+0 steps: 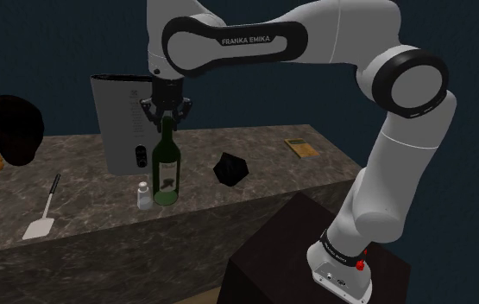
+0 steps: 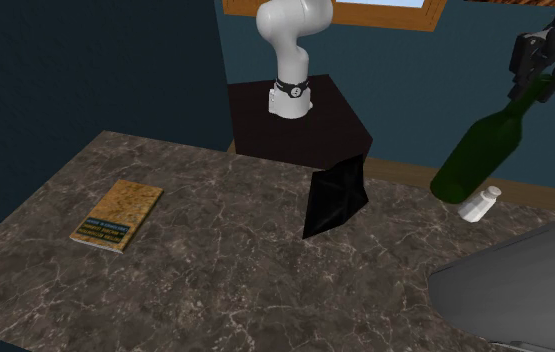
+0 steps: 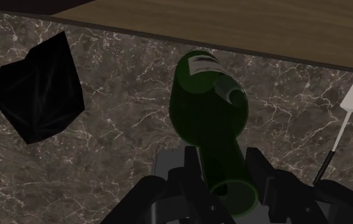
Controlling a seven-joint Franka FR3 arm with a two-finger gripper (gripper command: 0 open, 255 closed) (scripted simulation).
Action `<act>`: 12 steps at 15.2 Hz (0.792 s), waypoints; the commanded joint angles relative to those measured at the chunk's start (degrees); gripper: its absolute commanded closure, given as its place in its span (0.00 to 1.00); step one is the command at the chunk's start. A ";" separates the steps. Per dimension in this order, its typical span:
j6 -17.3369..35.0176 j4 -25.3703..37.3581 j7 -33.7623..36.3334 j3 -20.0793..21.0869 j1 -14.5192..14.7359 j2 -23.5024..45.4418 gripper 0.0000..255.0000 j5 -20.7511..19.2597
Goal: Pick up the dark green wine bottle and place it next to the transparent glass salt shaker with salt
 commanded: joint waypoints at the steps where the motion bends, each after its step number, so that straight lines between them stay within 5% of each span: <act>1: 1.46 -1.32 0.03 -0.06 -0.08 0.08 1.00 -0.06; 12: 5.82 -5.16 0.45 -0.14 -0.11 0.63 1.00 -0.38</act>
